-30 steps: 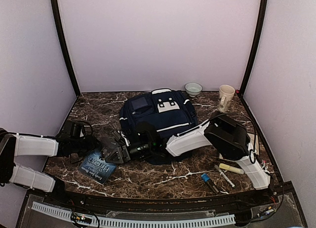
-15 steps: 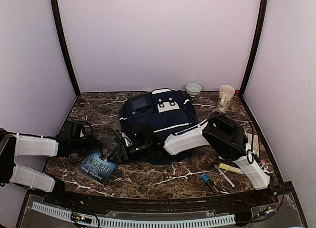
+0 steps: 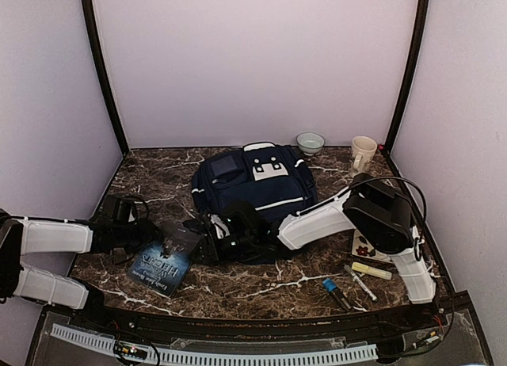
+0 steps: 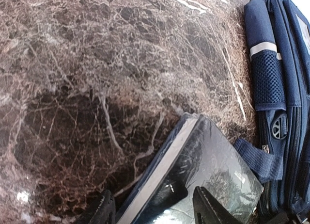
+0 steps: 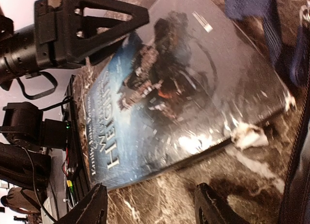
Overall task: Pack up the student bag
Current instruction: Pick up the book from the center of the board.
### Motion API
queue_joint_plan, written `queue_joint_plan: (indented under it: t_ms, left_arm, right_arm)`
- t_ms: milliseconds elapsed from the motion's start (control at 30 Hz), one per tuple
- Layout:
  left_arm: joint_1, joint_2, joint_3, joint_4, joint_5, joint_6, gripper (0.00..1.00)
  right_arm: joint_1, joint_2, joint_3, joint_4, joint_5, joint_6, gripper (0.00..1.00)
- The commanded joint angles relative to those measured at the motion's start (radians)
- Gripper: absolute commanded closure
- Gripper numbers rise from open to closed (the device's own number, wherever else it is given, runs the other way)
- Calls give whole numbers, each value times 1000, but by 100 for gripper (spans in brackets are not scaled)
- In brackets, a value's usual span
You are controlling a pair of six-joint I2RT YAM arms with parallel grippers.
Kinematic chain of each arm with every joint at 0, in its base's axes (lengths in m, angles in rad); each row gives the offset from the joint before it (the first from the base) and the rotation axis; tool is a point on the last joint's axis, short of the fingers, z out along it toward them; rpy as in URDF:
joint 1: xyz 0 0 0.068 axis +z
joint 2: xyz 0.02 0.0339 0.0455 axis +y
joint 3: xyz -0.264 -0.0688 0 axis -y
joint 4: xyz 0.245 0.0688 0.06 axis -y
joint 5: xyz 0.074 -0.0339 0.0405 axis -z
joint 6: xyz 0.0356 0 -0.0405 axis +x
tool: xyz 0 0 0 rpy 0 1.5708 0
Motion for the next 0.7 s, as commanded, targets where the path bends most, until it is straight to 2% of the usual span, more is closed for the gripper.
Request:
queue_joint_plan:
  t_ms: [0, 133, 267, 433, 500, 600, 667]
  left_arm:
    - [-29, -23, -41, -156, -15, -23, 43]
    - [-39, -26, -57, -151, -32, -36, 43]
    - [-62, -2, -56, -135, -35, -47, 43]
    - [-87, 57, -58, -101, -31, -61, 45]
    - [-98, 79, -65, -67, -13, -66, 46]
    - [-114, 109, -66, -35, 5, -72, 48]
    - [-121, 121, -67, -24, 8, -76, 48]
  right_arm:
    - [19, -19, -47, -35, 76, 26, 38]
    - [28, 19, 7, -111, 134, 71, 38]
    - [26, 69, 45, -57, 137, 146, 34]
    - [21, 177, 170, 0, 83, 227, 32]
    - [15, 226, 212, 78, -11, 268, 32]
    - [7, 242, 189, 359, -137, 355, 33]
    - [4, 227, 155, 471, -173, 368, 33]
